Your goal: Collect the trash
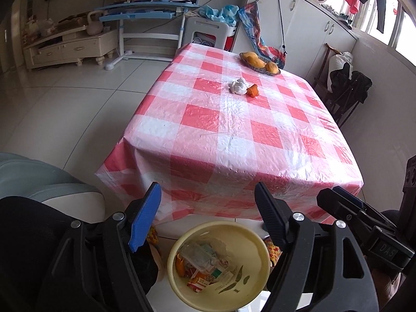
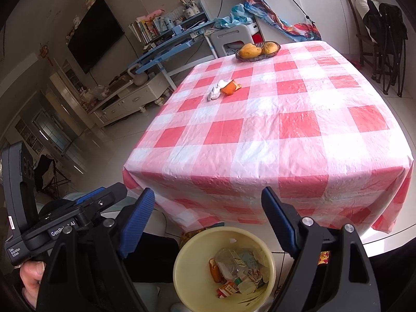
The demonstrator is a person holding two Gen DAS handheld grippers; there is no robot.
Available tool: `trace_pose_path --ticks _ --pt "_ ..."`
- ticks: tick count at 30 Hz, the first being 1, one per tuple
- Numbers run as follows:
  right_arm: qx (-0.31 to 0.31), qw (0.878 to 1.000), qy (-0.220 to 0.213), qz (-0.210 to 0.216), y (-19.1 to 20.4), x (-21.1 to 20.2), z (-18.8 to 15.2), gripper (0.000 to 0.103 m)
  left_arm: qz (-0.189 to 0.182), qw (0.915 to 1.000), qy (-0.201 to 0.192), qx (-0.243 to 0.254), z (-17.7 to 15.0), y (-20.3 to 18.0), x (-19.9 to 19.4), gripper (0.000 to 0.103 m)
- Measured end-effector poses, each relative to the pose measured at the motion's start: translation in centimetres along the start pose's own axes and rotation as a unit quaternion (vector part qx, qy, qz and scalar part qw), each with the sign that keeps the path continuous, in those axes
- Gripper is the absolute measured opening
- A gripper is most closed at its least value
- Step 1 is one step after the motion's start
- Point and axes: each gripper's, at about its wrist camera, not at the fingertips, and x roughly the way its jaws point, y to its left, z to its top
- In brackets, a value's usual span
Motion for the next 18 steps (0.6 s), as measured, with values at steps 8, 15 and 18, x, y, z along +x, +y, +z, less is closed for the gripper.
trace_pose_path --ticks 8,15,18 --pt "-0.006 1.0 0.003 -0.003 0.3 0.3 -0.1 0.081 0.002 1.0 -0.005 -0.001 0.2 0.1 -0.3 0.071" --pt "-0.007 1.0 0.008 0.001 0.6 1.0 0.8 0.081 0.01 0.9998 -0.017 -0.002 1.4 0.0 -0.5 0.071" --pt "-0.016 1.0 0.006 0.0 0.9 1.4 1.7 0.081 0.012 0.9996 -0.024 -0.005 2.2 0.1 -0.5 0.072"
